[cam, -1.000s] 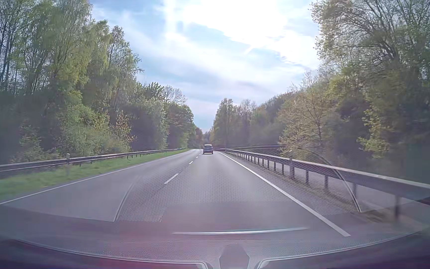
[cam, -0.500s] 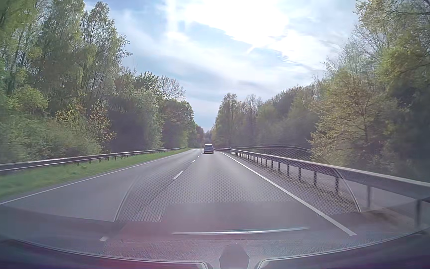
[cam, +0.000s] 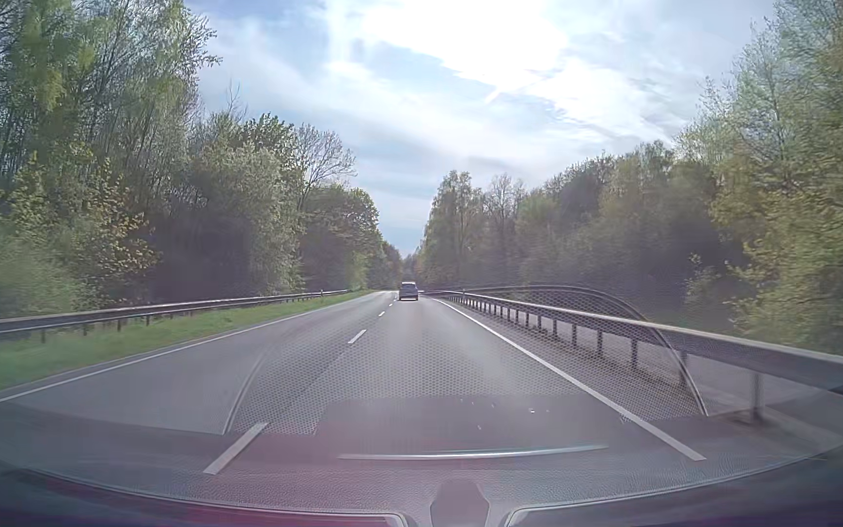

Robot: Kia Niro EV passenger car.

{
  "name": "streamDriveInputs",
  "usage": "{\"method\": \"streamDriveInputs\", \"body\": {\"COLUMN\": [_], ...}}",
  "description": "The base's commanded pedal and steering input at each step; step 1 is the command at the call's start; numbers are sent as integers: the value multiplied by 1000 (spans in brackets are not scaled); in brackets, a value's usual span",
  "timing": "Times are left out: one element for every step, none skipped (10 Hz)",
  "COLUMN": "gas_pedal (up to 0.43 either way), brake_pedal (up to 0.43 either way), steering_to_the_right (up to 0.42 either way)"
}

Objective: Follow the waypoints while adhering to traffic rules and regulations

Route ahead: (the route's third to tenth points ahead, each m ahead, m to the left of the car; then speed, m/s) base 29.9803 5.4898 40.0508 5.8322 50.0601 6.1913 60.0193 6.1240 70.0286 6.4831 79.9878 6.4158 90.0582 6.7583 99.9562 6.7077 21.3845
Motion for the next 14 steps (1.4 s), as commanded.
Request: {"method": "streamDriveInputs", "body": {"gas_pedal": [138,138,150,150,150,157,157,169,169,169,169,169,169,169], "brake_pedal": [0,0,0,0,0,0,0,0,0,0,0,0,0,0], "steering_to_the_right": [-3,-3,-4,-4,-4,-4,-4,-4,-5,-5,-5,-6,-6,-6]}}
